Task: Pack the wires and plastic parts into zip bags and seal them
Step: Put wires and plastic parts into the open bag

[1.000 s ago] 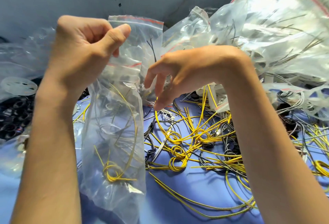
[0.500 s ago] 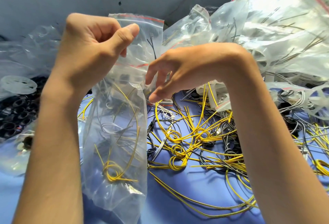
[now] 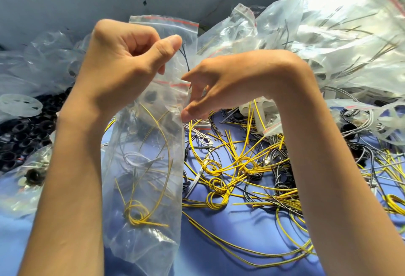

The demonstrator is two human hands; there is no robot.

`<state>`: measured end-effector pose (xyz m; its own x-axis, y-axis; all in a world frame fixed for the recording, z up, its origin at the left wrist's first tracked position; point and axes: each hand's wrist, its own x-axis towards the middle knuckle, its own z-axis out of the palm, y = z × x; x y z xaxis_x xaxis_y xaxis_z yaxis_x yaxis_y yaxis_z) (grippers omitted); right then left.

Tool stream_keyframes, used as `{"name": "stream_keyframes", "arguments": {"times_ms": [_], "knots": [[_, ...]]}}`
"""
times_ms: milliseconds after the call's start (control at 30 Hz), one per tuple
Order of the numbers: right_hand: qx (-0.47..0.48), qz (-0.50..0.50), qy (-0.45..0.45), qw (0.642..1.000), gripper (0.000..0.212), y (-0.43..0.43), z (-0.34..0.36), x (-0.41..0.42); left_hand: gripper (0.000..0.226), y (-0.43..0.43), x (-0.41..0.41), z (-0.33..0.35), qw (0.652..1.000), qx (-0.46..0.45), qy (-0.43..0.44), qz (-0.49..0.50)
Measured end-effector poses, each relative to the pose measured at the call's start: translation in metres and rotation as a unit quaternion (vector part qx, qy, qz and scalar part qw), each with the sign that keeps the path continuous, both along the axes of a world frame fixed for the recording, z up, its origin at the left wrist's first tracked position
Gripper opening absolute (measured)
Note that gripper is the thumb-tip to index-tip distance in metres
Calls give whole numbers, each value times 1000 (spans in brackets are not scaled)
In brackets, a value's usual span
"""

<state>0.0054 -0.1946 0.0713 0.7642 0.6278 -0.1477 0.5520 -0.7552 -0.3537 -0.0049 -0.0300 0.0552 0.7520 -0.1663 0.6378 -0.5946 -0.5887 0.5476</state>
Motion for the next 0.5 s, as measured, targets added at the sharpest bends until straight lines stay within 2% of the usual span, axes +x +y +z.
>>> {"name": "stream_keyframes", "arguments": {"times_ms": [333, 500], "knots": [[7, 6, -7, 1000, 26, -1, -1, 3, 41, 2, 0, 1, 1000, -8, -1, -1], [75, 25, -43, 996, 17, -2, -1, 7, 41, 4, 0, 2, 1000, -14, -1, 3]]}}
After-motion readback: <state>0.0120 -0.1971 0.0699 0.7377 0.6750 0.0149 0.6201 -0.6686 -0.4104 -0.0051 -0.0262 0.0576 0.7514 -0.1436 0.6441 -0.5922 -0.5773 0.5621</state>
